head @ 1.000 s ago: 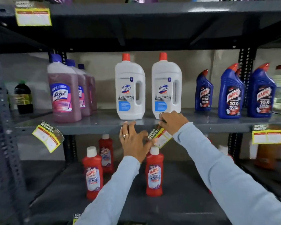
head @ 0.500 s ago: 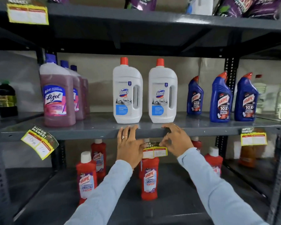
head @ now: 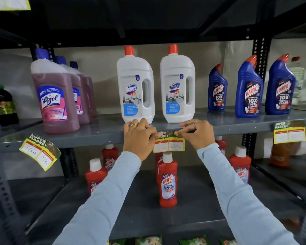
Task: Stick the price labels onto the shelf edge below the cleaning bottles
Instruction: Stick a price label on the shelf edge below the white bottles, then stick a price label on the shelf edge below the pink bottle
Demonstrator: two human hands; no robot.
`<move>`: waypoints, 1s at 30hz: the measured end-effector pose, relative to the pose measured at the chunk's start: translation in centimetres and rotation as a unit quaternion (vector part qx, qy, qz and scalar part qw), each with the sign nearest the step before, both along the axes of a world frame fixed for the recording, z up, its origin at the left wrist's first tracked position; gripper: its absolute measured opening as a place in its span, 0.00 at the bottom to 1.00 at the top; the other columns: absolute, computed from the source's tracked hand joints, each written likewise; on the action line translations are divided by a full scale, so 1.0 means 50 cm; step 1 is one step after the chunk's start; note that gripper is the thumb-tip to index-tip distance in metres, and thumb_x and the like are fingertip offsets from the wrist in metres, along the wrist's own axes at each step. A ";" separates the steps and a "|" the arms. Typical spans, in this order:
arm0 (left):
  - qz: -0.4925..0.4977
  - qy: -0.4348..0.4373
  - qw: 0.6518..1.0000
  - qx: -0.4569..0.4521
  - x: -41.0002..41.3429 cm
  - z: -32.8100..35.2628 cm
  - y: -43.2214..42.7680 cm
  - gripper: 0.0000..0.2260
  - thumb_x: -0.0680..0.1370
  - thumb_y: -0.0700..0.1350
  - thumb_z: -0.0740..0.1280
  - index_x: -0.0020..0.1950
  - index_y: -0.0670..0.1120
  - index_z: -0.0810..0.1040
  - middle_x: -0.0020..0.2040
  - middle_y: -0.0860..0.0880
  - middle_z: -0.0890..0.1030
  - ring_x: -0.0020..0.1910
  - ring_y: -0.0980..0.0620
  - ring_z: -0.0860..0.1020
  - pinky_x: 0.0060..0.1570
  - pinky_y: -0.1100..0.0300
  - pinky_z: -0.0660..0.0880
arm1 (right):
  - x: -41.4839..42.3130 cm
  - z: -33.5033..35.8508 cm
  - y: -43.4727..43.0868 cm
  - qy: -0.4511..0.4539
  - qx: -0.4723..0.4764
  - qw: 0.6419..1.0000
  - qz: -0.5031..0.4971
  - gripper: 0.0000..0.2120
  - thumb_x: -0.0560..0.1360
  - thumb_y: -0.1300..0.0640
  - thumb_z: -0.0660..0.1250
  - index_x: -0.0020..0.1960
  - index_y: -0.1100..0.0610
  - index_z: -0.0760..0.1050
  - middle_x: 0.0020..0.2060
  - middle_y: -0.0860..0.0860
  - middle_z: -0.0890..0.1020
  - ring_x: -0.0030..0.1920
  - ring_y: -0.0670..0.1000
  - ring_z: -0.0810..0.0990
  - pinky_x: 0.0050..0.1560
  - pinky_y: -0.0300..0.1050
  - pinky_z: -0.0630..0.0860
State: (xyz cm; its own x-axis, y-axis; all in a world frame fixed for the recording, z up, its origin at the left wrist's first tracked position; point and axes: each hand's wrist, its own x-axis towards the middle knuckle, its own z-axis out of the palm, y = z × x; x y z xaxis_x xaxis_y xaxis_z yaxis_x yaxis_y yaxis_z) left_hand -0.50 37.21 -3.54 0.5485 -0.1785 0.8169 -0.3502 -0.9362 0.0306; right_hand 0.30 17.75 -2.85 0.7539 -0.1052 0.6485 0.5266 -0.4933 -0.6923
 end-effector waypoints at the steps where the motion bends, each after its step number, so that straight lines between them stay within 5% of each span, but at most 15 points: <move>1: 0.003 0.001 1.000 0.004 0.003 0.000 0.000 0.10 0.76 0.54 0.63 0.45 0.49 0.79 0.46 0.48 0.76 0.52 0.47 0.70 0.59 0.48 0.60 | -0.001 0.001 0.001 0.002 0.009 1.000 -0.003 0.06 0.63 0.59 0.77 0.39 0.59 0.85 0.40 0.48 0.82 0.39 0.45 0.80 0.41 0.35 0.76; 9: -0.023 0.044 0.996 -0.079 0.014 0.017 0.015 0.19 0.71 0.58 0.69 0.26 0.50 0.67 0.38 0.53 0.75 0.44 0.52 0.70 0.50 0.53 0.59 | 0.007 0.029 -0.006 0.030 0.015 0.998 -0.055 0.14 0.59 0.56 0.80 0.30 0.52 0.74 0.30 0.47 0.80 0.32 0.47 0.79 0.34 0.35 0.74; 17: -0.139 0.147 0.962 -0.180 -0.025 0.032 0.062 0.21 0.71 0.38 0.71 0.25 0.49 0.62 0.45 0.48 0.84 0.53 0.50 0.80 0.57 0.50 0.76 | -0.015 0.045 -0.020 0.054 0.023 0.998 -0.026 0.07 0.64 0.70 0.74 0.40 0.61 0.81 0.38 0.56 0.85 0.38 0.51 0.83 0.52 0.49 0.81; 19: -0.147 0.140 0.969 -0.140 -0.046 0.025 0.105 0.16 0.72 0.35 0.68 0.29 0.49 0.69 0.42 0.51 0.83 0.52 0.48 0.80 0.58 0.54 0.74 | -0.032 0.029 0.004 0.029 0.019 0.996 -0.076 0.12 0.68 0.72 0.68 0.46 0.58 0.80 0.47 0.55 0.84 0.48 0.53 0.82 0.59 0.51 0.78; 21: -0.137 0.131 0.978 -0.084 -0.073 0.018 0.163 0.07 0.73 0.38 0.67 0.46 0.49 0.74 0.49 0.54 0.80 0.53 0.50 0.78 0.56 0.58 0.72 | -0.064 0.006 0.049 -0.022 0.030 0.994 -0.105 0.18 0.69 0.74 0.63 0.50 0.56 0.78 0.53 0.55 0.82 0.57 0.55 0.78 0.63 0.46 0.72; 24: -0.131 0.111 0.984 -0.039 -0.114 0.025 0.263 0.21 0.75 0.41 0.65 0.66 0.52 0.63 0.65 0.52 0.74 0.60 0.51 0.74 0.58 0.57 0.68 | -0.115 -0.025 0.156 -0.097 -0.005 0.994 -0.041 0.15 0.68 0.69 0.67 0.52 0.56 0.78 0.55 0.54 0.80 0.61 0.54 0.76 0.62 0.30 0.66; 30: 0.035 0.108 0.989 0.097 -0.157 0.090 0.500 0.15 0.78 0.47 0.60 0.65 0.47 0.66 0.61 0.42 0.76 0.58 0.40 0.74 0.56 0.47 0.73 | -0.139 -0.059 0.472 -0.075 -0.167 0.982 0.050 0.13 0.68 0.47 0.72 0.47 0.55 0.81 0.66 0.57 0.73 0.74 0.59 0.56 0.75 0.54 0.51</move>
